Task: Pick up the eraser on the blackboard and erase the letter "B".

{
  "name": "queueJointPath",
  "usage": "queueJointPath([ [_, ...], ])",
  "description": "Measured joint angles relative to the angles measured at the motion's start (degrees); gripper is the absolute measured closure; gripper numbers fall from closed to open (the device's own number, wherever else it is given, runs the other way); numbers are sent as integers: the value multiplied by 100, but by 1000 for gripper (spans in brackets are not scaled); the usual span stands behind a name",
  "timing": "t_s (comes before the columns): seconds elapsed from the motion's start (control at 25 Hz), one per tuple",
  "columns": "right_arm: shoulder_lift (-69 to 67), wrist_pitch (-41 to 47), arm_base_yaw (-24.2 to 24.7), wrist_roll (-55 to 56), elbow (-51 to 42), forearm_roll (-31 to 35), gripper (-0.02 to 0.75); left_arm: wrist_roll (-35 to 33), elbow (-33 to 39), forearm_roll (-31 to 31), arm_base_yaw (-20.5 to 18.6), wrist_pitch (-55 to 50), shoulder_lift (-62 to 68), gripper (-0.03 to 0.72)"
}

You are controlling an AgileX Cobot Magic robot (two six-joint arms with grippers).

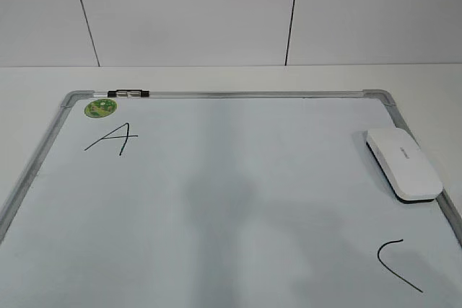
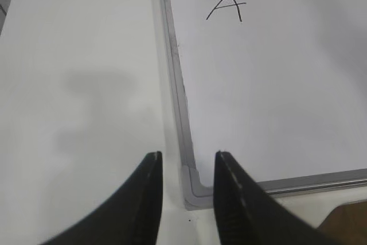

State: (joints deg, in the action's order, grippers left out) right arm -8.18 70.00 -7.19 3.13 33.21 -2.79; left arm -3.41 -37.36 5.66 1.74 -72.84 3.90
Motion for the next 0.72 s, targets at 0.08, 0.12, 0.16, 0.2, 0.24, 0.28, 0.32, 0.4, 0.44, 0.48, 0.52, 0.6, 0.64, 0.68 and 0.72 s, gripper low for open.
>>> queueJointPath([
  [0.08, 83, -80, 0, -45, -227, 0, 166, 0, 198, 12, 0, -10, -281, 452],
  [0.12, 139, -100, 0, -72, -281, 0, 166, 0, 279, 12, 0, -22, -320, 452],
  [0.16, 178, -141, 0, -81, -308, 0, 166, 0, 375, 23, 0, -22, -320, 452],
  [0.2, 230, -175, 0, -81, -308, 0, 166, 0, 413, 12, 0, -22, -320, 452],
  [0.24, 306, -199, 0, -81, -318, 0, 166, -11, 438, 12, 0, 35, -320, 452],
  [0.28, 357, -212, 0, -85, -317, 0, 166, -11, 474, 12, 0, 112, -320, 452],
  [0.32, 459, -235, 0, -108, -317, 0, 166, -11, 493, 12, 0, 204, -320, 452],
  [0.4, 660, -259, 0, -118, -334, 0, 166, -11, 541, 0, 0, 455, -320, 452],
  [0.44, 787, -303, 0, -130, -376, 0, 166, -11, 594, 0, 0, 598, -320, 452],
  [0.48, 865, -329, 0, -143, -422, 0, 166, -11, 658, 0, 0, 721, -320, 452],
  [0.52, 893, -329, 0, -143, -448, 0, 166, -11, 694, 11, 0, 794, -320, 452],
  [0.6, 920, -336, 0, -151, -469, -13, 166, -11, 707, 34, 0, 861, -320, 452],
  [0.64, 920, -349, 0, -156, -474, -13, 166, -11, 716, 34, 0, 874, -320, 452],
  [0.68, 920, -349, 0, -166, -474, -13, 166, -11, 720, 34, 0, 885, -320, 452],
  [0.72, 920, -349, 0, -166, -474, -13, 166, -11, 729, 34, 0, 897, -320, 452],
])
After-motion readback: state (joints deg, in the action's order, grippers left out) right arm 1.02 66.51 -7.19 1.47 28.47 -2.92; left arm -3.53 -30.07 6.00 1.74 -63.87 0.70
